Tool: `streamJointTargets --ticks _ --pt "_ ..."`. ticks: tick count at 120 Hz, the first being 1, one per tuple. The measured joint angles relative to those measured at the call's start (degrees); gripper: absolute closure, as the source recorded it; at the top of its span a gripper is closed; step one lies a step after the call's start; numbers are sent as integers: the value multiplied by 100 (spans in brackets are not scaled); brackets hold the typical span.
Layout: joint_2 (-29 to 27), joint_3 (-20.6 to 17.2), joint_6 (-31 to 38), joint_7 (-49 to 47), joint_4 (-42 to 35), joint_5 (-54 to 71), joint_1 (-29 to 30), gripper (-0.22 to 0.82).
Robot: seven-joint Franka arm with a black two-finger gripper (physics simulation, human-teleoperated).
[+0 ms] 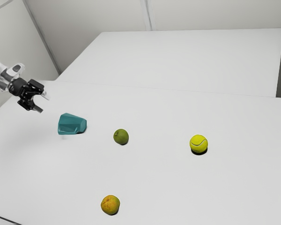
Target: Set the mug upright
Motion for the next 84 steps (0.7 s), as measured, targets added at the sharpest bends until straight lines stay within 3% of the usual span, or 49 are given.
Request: streamJointTargets --ticks 84 --pt "831 -24 740 1044 -592 -1660 39 0"
